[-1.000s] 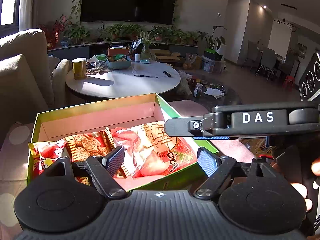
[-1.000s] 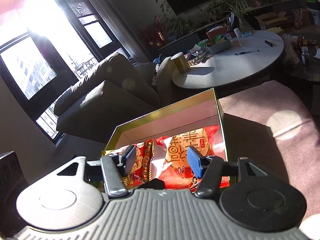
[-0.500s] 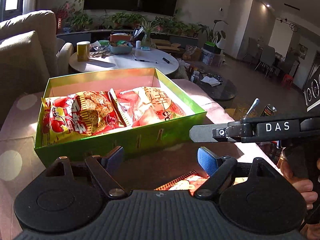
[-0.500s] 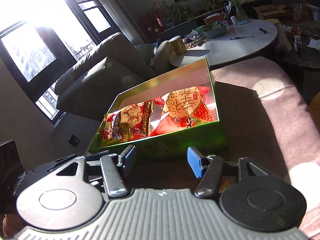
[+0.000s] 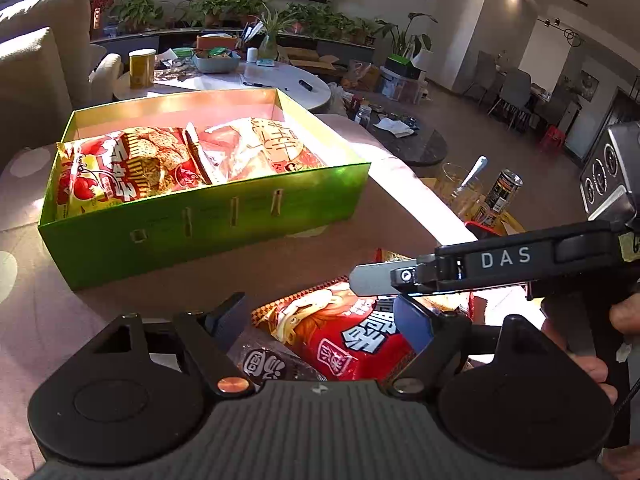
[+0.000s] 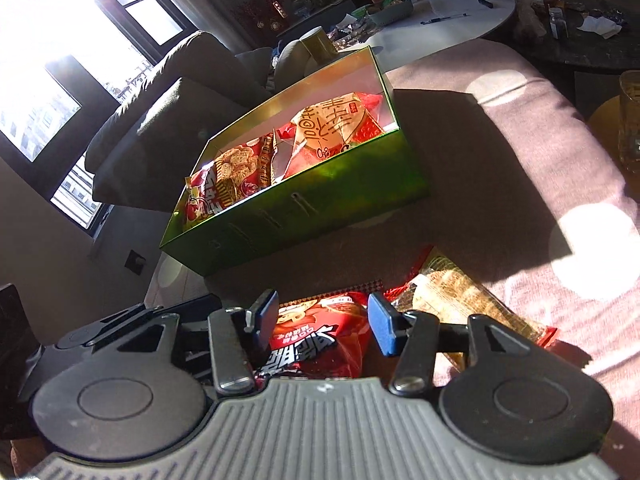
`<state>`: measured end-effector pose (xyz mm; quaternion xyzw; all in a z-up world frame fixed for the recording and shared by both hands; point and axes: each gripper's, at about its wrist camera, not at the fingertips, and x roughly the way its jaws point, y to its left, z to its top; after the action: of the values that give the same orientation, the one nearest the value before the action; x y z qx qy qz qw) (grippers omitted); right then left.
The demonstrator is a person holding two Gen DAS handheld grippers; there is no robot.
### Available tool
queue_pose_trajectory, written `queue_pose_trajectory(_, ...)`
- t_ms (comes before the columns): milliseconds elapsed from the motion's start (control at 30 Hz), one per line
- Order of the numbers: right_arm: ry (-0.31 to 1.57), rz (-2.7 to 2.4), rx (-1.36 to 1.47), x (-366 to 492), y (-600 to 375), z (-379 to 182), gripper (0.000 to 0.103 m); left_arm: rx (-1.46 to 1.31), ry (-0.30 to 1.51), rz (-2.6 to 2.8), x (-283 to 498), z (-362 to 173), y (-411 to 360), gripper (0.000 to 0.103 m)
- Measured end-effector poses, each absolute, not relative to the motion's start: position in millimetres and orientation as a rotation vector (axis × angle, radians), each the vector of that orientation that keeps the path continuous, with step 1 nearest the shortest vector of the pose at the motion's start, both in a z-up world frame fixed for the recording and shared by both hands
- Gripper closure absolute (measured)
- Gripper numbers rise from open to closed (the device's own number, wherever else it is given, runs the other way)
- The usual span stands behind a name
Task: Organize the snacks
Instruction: 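Move the right gripper to the red snack bag and close on it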
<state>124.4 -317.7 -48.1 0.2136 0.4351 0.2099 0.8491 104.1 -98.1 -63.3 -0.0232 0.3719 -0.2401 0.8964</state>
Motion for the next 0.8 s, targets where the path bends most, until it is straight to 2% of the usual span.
queue_pose_trajectory(67,0.933,0.442,0.464,123,-319,-52,0.064,-0.043,0.782,-0.51,101,-64,-102,0.033)
queue_pose_trajectory(233,0.955,0.433,0.484,123,-321,-58,0.065,-0.05,0.8,-0.516,100,-66,-103,0.033)
queue_pose_trajectory(367,0.959,0.442,0.492,122,-322,-59,0.065,-0.066,0.822,-0.514,102,-70,-101,0.025)
queue_pose_trajectory(700,0.97,0.458,0.506,121,-323,-60,0.064,-0.104,0.875,-0.537,105,-75,-101,0.024)
queue_pose_trajectory(800,0.972,0.458,0.508,121,-323,-60,0.064,-0.106,0.883,-0.528,105,-75,-102,0.02)
